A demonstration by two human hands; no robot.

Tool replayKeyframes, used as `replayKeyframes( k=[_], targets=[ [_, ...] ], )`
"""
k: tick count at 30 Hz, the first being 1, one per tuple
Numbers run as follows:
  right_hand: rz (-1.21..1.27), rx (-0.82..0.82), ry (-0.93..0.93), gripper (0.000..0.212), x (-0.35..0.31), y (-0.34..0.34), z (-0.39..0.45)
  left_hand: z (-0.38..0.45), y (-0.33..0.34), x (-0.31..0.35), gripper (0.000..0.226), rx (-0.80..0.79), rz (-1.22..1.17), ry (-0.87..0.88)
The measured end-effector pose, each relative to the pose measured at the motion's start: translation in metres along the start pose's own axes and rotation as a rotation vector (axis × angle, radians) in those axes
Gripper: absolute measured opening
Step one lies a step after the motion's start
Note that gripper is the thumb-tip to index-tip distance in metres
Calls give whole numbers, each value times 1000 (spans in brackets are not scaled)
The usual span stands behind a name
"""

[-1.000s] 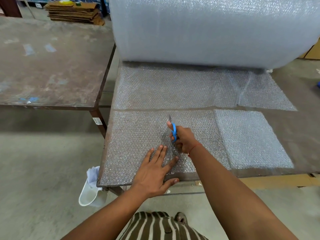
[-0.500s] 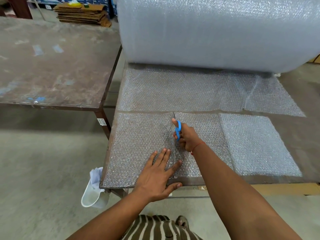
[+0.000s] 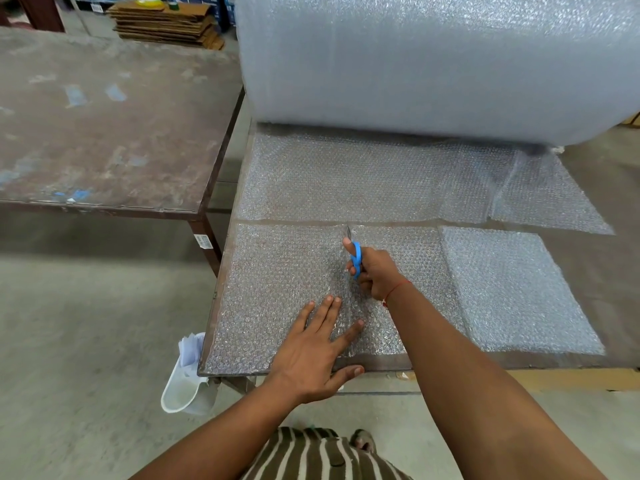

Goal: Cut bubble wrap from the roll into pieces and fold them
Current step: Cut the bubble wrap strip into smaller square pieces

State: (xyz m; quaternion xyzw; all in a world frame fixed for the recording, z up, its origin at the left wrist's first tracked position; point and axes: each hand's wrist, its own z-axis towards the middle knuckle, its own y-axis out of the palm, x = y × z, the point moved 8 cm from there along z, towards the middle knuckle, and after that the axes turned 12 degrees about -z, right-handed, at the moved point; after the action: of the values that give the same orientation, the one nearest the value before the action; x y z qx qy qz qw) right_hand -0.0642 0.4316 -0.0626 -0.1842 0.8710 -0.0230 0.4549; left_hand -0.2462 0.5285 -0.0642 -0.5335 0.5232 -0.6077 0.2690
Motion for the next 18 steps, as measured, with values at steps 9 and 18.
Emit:
replayKeyframes(
  k=[9, 18],
  targets=[
    [116, -39, -34, 52, -3, -4, -5, -1, -1, 1, 80, 11, 0, 5],
    [113, 244, -310, 53, 30, -59, -79, -1, 3, 1, 82, -5, 33, 11]
  ],
)
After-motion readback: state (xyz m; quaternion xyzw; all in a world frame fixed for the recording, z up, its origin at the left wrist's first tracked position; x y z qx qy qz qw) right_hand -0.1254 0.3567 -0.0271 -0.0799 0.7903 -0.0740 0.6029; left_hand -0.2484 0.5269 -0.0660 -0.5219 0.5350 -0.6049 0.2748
